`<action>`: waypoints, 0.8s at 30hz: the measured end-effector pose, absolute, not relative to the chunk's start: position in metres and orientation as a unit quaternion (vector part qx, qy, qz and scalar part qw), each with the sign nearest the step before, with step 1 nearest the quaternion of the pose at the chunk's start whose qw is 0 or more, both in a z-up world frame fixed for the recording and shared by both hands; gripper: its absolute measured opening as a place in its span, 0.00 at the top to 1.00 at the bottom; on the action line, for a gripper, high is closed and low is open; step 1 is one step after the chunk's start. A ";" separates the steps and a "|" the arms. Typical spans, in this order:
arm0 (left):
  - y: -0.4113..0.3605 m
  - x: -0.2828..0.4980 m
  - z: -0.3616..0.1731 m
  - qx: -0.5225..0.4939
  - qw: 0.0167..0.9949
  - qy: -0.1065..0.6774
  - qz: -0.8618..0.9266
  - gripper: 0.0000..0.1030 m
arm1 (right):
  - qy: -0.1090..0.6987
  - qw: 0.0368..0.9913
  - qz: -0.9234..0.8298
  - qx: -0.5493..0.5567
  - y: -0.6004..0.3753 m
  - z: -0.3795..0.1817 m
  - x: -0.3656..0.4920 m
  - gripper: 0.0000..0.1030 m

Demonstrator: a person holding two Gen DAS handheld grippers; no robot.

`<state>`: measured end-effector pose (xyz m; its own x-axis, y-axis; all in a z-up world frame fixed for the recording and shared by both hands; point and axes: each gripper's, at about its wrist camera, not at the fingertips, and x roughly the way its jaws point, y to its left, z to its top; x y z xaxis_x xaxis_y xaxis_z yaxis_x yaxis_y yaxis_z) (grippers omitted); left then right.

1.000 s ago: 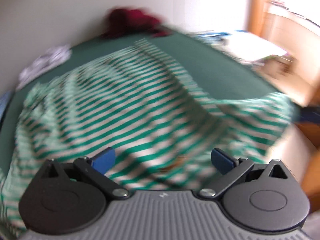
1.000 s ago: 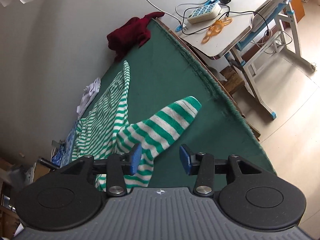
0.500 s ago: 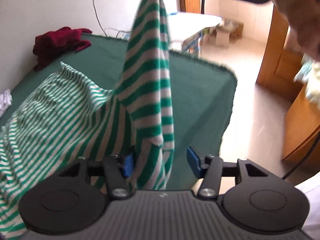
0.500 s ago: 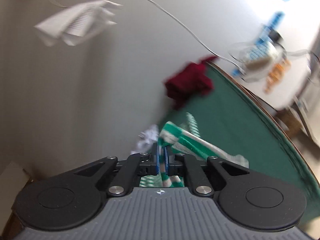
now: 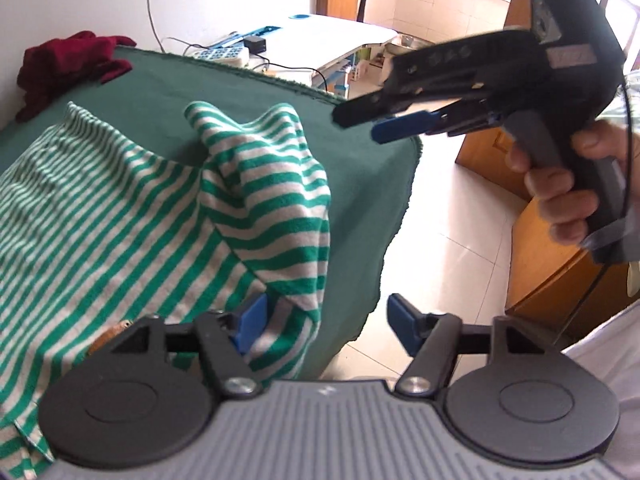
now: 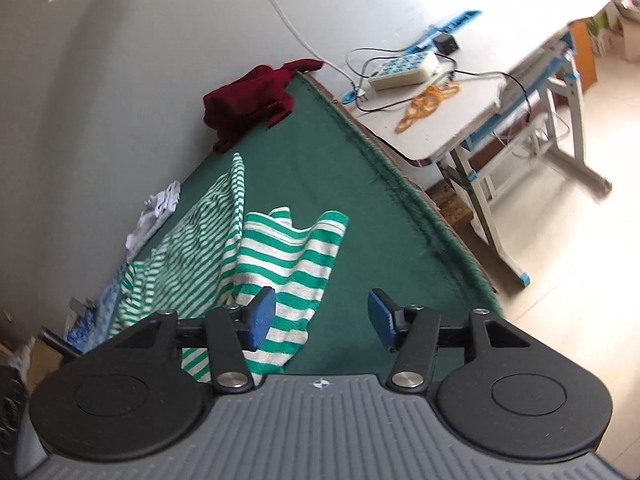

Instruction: Fold clothes

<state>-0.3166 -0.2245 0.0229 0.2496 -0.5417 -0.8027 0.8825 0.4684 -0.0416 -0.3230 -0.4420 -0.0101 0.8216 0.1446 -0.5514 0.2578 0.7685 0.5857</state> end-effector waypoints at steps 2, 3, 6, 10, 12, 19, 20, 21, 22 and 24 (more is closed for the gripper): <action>-0.222 -0.317 0.027 0.214 0.766 0.391 -0.464 0.17 | 0.292 0.903 -0.031 0.314 -0.434 -0.011 -0.309 0.47; -0.223 -0.318 0.028 0.212 0.767 0.390 -0.463 0.17 | 0.292 0.905 -0.037 0.309 -0.431 -0.011 -0.300 0.47; -0.222 -0.318 0.029 0.206 0.773 0.390 -0.456 0.17 | 0.272 0.912 -0.059 0.302 -0.432 -0.018 -0.282 0.49; -0.221 -0.316 0.023 0.199 0.777 0.398 -0.445 0.19 | 0.255 0.918 -0.079 0.293 -0.436 -0.023 -0.263 0.86; -0.219 -0.316 0.022 0.195 0.776 0.401 -0.446 0.19 | 0.267 0.914 -0.081 0.294 -0.441 -0.024 -0.258 0.93; -0.219 -0.316 0.017 0.178 0.757 0.412 -0.474 0.14 | 0.243 0.902 -0.102 0.342 -0.472 -0.004 -0.329 0.93; -0.222 -0.318 0.015 0.183 0.753 0.412 -0.479 0.14 | 0.244 0.900 -0.112 0.342 -0.476 -0.002 -0.343 0.94; -0.225 -0.319 0.013 0.187 0.749 0.413 -0.484 0.14 | 0.249 0.897 -0.121 0.345 -0.479 -0.004 -0.355 0.94; -0.227 -0.320 0.011 0.189 0.745 0.414 -0.488 0.14 | 0.257 0.892 -0.129 0.349 -0.480 -0.006 -0.365 0.94; -0.232 -0.321 0.008 0.192 0.737 0.416 -0.497 0.12 | 0.279 0.883 -0.141 0.349 -0.475 -0.011 -0.380 0.94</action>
